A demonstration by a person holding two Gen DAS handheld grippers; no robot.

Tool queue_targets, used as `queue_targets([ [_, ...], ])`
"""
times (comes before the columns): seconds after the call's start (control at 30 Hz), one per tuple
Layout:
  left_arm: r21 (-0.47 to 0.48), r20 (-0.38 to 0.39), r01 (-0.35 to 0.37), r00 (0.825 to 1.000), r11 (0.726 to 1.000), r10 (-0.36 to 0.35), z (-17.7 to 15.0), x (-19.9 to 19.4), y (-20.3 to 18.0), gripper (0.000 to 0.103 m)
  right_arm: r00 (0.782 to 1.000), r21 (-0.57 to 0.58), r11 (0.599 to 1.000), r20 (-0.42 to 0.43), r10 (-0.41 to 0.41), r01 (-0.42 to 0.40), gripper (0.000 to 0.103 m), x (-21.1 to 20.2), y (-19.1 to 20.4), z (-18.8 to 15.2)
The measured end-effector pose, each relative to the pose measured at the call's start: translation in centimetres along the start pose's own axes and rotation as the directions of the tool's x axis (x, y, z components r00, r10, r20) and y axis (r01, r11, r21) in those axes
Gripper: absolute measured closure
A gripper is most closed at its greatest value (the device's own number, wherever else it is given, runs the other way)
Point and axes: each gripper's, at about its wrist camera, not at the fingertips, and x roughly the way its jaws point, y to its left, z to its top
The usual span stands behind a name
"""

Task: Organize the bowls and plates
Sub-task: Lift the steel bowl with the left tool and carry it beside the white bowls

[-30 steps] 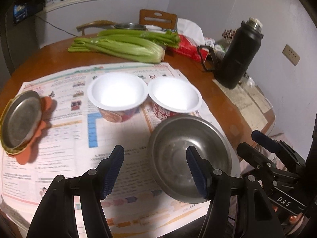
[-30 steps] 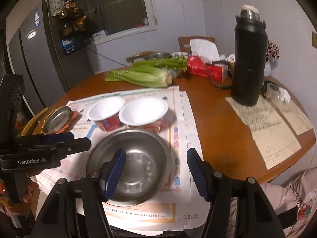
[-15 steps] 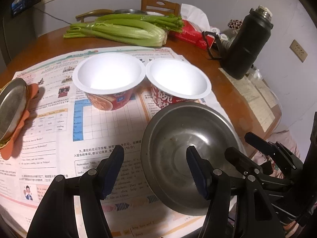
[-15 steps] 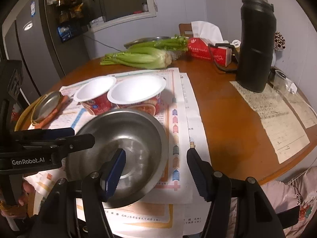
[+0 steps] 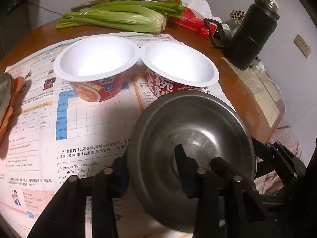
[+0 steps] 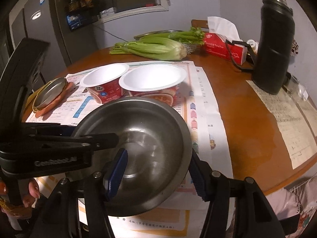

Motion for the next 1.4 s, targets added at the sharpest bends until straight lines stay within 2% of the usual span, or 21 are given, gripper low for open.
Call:
queue_targets([
  [0.27, 0.0, 0.025, -0.01, 1.0, 1.0, 0.01, -0.1, -1.1, 0.1, 0.063, 0.999, -0.015, 1.0, 0.029, -0.018, 0.018, 0.042, -0.7, 0.7, 0.5],
  [0.67, -0.042, 0.101, -0.002, 0.995, 0.999, 0.007, -0.9, -5.5, 1.6, 0.062, 0.996, -0.052, 0.998, 0.08, 0.038, -0.034, 0.042, -3.1, 3.2, 1.7],
  [1.03, -0.119, 0.187, -0.011, 0.982, 0.993, 0.034, -1.7, -9.8, 5.2, 0.059, 0.987, -0.121, 0.989, 0.125, 0.104, -0.089, 0.042, -4.5, 7.3, 3.6],
  [1.17, -0.149, 0.204, -0.012, 0.978, 0.989, 0.043, -2.2, -10.8, 6.6, 0.058, 0.983, -0.144, 0.983, 0.126, 0.136, -0.117, 0.042, -4.5, 8.9, 4.1],
  [1.4, -0.172, 0.188, -0.013, 0.981, 0.985, 0.046, -3.4, -10.8, 8.2, 0.058, 0.984, -0.161, 0.978, 0.092, 0.15, -0.134, 0.042, -3.7, 10.6, 3.6],
])
